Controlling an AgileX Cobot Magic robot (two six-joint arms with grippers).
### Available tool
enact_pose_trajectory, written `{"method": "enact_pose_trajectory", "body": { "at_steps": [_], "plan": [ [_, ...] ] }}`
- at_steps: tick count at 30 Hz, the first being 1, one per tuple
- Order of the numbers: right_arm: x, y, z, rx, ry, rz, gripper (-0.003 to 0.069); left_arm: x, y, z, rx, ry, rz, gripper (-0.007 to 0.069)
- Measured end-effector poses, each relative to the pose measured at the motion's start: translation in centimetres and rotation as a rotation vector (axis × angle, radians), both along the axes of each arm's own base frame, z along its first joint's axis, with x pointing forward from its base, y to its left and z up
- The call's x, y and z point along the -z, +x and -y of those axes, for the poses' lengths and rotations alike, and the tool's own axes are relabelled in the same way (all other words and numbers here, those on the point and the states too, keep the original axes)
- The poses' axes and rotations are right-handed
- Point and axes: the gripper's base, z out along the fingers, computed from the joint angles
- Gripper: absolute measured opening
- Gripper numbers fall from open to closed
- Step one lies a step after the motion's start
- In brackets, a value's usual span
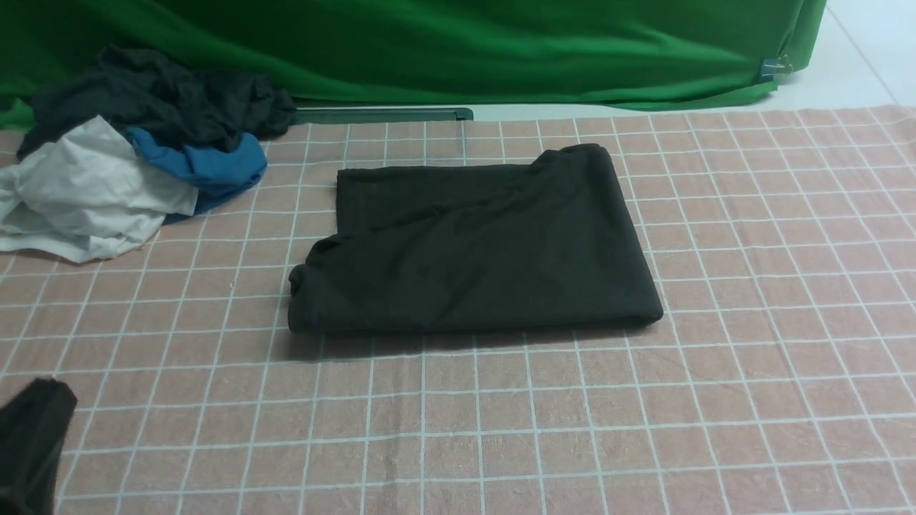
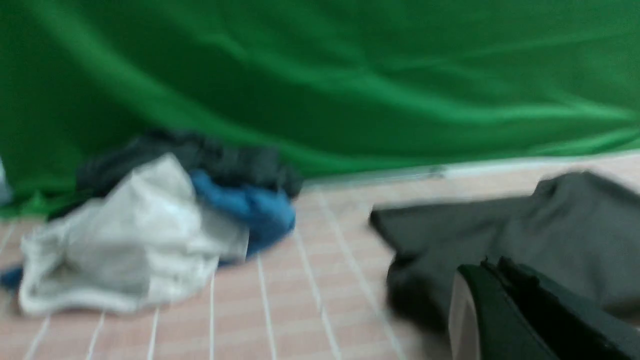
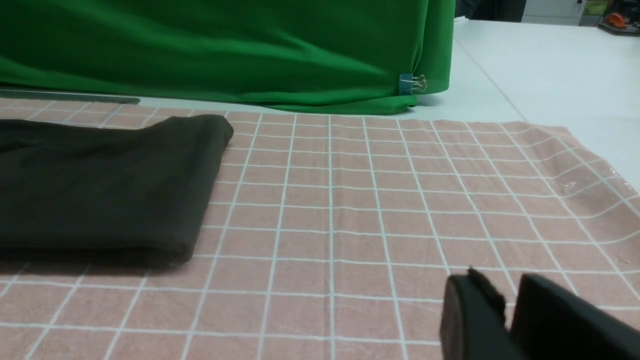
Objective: Fold a long-sleeved shirt over a pink coffee tablecloth.
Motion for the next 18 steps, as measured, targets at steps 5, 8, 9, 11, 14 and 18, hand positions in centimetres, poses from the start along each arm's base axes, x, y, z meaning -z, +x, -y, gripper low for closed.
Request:
{"method": "enact_pose_trajectory", "body": {
  "at_steps": [5,8,9,11,14,18],
  "plan": [
    [0.0,0.0,0.0,0.0,0.0,0.0,0.0146,0.8,-0.1,0.0,-0.004,-0.013,-0.076,0.0018],
    [0.0,0.0,0.0,0.0,0.0,0.0,0.0147,1.2,-0.1,0.1,-0.001,0.002,-0.119,0.0018],
    [0.0,0.0,0.0,0.0,0.0,0.0,0.0148,1.3,-0.1,0.1,0.0,0.006,-0.123,0.0018],
    [0.0,0.0,0.0,0.0,0.0,0.0,0.0153,1.4,-0.1,0.1,0.002,0.013,-0.133,0.0018],
    [0.0,0.0,0.0,0.0,0.0,0.0,0.016,1.4,-0.1,0.1,0.003,0.017,-0.135,0.0018],
    [0.0,0.0,0.0,0.0,0.0,0.0,0.017,1.4,-0.1,0.1,0.003,0.018,-0.134,0.0018]
  ]
}}
